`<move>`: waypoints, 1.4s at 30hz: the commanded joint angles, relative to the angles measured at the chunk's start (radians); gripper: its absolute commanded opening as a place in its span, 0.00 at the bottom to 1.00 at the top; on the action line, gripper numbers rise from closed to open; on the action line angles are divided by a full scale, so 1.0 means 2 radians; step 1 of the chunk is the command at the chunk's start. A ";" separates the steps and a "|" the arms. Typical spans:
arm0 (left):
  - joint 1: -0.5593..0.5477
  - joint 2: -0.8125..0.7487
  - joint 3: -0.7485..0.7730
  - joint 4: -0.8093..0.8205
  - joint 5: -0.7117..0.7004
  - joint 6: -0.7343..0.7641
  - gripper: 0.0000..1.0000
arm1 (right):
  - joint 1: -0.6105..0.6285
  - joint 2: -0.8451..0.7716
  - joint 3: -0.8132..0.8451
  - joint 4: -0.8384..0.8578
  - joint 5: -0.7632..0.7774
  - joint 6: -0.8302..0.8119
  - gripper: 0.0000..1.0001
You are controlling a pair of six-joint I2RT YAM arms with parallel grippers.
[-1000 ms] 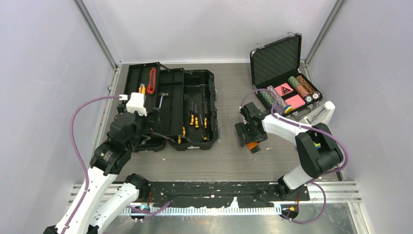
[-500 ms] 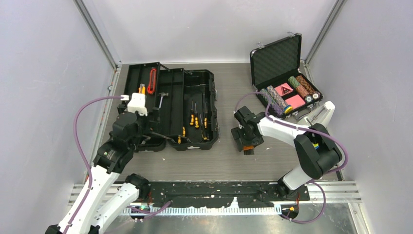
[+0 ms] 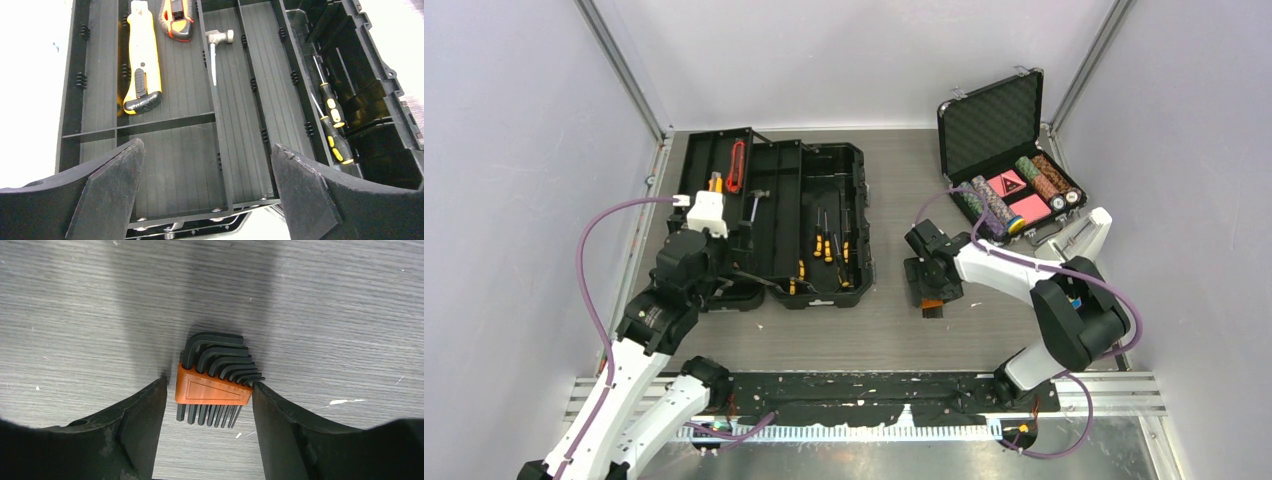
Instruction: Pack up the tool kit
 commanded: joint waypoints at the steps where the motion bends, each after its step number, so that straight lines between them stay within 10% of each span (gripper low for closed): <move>1: 0.003 0.003 0.003 0.025 0.023 -0.028 0.97 | 0.002 -0.016 -0.012 0.017 0.040 0.033 0.65; 12: -0.043 0.050 0.008 0.076 0.158 -0.167 0.98 | 0.002 -0.086 -0.031 0.043 0.048 0.031 0.43; 42: -0.218 0.449 0.239 0.174 0.284 -0.266 0.85 | 0.003 -0.413 -0.129 0.252 -0.067 -0.081 0.41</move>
